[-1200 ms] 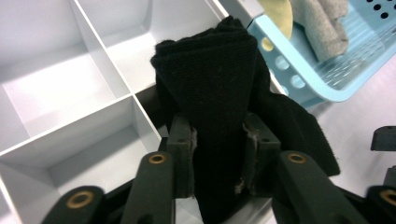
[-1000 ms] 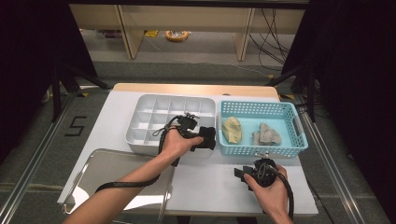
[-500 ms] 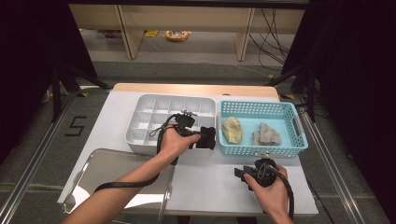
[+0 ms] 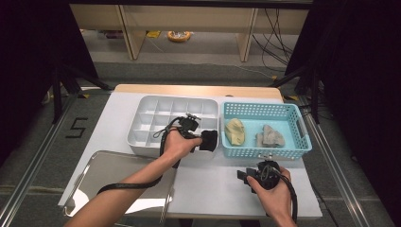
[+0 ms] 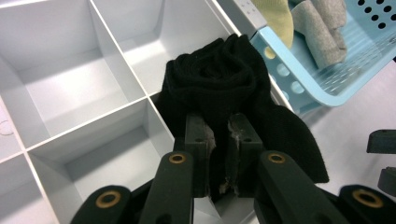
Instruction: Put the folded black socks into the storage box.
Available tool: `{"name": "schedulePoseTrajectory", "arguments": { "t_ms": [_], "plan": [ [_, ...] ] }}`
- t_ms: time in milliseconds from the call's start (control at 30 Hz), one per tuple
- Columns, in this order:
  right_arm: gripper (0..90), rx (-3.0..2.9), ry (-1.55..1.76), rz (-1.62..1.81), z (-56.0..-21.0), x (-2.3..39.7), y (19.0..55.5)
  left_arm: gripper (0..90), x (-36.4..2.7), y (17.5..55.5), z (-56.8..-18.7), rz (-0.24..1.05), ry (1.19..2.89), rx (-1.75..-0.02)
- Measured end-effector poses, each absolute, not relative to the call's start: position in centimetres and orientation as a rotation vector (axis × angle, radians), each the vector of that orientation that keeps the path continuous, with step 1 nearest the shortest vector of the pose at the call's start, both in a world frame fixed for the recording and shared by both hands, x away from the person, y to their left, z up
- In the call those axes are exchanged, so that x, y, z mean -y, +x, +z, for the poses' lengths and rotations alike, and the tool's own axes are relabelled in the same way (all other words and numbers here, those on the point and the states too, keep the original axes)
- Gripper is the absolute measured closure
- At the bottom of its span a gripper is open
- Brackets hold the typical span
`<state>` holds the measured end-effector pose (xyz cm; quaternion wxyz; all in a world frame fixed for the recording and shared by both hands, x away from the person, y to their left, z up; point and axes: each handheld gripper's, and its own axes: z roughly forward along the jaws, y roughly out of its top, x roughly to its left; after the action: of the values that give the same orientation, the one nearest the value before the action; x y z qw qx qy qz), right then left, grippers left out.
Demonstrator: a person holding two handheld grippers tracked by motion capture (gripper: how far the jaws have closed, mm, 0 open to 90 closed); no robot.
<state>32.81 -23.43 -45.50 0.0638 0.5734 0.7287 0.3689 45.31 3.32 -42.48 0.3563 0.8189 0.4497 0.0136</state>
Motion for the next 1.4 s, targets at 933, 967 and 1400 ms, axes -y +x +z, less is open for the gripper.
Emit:
{"name": "schedulePoseTrajectory", "arguments": {
  "t_ms": [933, 967, 1400],
  "plan": [
    [54.2, -2.196, 1.71, 1.125, -45.5, 23.6, 32.9, 57.3, -3.5, 45.5, -41.8, 0.125, 1.98, -1.135],
    [54.2, -2.196, 1.708, 1.129, -45.5, 23.6, 32.9, 58.7, -3.5, 45.5, -41.9, 0.123, 1.978, -1.135],
    [54.1, -2.194, 1.705, 1.132, -45.6, 23.6, 33.0, 75.7, -2.9, 45.9, -42.4, 0.115, 2.091, -1.121]
  ]
}}
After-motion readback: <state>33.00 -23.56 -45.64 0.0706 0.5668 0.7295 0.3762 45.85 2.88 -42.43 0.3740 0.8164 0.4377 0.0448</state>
